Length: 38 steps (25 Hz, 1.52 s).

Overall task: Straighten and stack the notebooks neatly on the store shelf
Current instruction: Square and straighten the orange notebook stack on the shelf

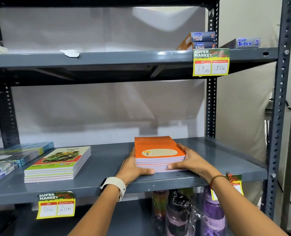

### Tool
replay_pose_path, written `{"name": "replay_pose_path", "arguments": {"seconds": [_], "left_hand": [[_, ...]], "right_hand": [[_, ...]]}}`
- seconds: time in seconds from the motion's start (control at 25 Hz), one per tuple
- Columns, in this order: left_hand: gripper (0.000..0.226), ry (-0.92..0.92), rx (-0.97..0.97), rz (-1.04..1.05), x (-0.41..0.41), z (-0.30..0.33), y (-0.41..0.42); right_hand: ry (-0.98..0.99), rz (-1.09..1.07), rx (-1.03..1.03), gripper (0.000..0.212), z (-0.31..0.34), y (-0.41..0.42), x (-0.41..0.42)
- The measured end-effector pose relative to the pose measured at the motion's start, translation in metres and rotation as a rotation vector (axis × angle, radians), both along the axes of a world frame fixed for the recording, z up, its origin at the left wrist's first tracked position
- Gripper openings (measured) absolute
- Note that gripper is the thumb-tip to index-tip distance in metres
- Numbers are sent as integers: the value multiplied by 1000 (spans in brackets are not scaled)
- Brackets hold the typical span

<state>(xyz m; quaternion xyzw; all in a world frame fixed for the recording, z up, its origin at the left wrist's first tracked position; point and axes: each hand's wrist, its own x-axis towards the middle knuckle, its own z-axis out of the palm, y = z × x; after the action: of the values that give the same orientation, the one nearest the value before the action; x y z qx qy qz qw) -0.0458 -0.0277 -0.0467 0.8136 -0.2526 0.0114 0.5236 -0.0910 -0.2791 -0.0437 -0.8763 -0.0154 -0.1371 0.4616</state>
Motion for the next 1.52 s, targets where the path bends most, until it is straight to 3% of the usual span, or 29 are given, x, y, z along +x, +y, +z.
{"name": "replay_pose_path", "arguments": {"seconds": [0.76, 1.04, 1.2, 1.4, 1.52], "left_hand": [[79, 3, 0, 8, 12, -4, 1], [86, 70, -45, -33, 11, 2, 1], [112, 232, -100, -14, 10, 16, -5], [72, 262, -263, 134, 25, 42, -12], [69, 315, -407, 180, 46, 59, -7]], "right_hand": [[57, 36, -71, 132, -1, -8, 4], [50, 36, 150, 142, 8, 3, 1], [107, -18, 208, 116, 25, 14, -6], [-44, -163, 157, 90, 62, 28, 14], [-68, -130, 220, 84, 80, 48, 35]]}}
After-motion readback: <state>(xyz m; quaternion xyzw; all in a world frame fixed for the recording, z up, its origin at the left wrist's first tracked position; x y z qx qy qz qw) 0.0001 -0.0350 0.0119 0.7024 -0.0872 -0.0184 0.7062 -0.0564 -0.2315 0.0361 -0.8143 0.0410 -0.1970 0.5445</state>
